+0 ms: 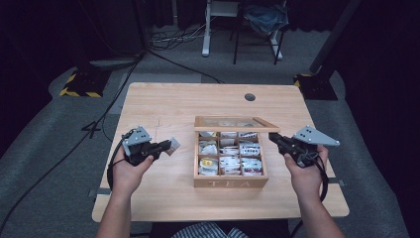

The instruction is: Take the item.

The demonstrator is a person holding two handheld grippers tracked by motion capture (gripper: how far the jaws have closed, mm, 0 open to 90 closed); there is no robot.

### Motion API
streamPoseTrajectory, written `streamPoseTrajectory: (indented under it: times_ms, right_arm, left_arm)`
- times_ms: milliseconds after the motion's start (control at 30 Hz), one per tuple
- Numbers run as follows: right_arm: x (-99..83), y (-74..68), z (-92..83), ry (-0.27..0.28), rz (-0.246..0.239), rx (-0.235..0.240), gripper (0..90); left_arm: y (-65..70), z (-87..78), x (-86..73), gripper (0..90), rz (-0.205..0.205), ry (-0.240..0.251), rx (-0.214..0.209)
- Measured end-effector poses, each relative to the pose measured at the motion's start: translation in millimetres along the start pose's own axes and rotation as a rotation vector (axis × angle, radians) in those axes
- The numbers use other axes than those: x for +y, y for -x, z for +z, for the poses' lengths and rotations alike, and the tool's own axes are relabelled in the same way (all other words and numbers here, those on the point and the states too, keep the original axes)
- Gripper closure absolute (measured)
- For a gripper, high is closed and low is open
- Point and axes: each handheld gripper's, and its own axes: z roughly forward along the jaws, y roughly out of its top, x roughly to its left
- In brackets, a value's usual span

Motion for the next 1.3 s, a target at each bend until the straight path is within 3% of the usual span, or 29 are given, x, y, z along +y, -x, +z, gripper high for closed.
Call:
streamPoseTrajectory:
  times_ms: [200,600,900,1300]
  right_arm:
    - [-0.3,0.0,-0.1,-0.001,-0.001,0.001,90.0]
    - [-0.8,0.2,0.4,-0.005,0.003,0.003,90.0]
    - [-1.2,0.8,0.4,-0.006,0.006,0.005,90.0]
    - [-1.8,0.9,0.7,-0.009,0.007,0.005,90.0]
  left_arm:
    - [-9.4,7.4,-7.3,89.9,-0.044,-0.025,0.027]
    - [-23.5,19.8,-20.7,89.9,-0.074,-0.072,0.069]
    - [-34.2,26.7,-30.2,89.9,-0.094,-0.109,0.073]
    - [-42.1,34.9,-39.6,89.9,-0.134,-0.111,0.040]
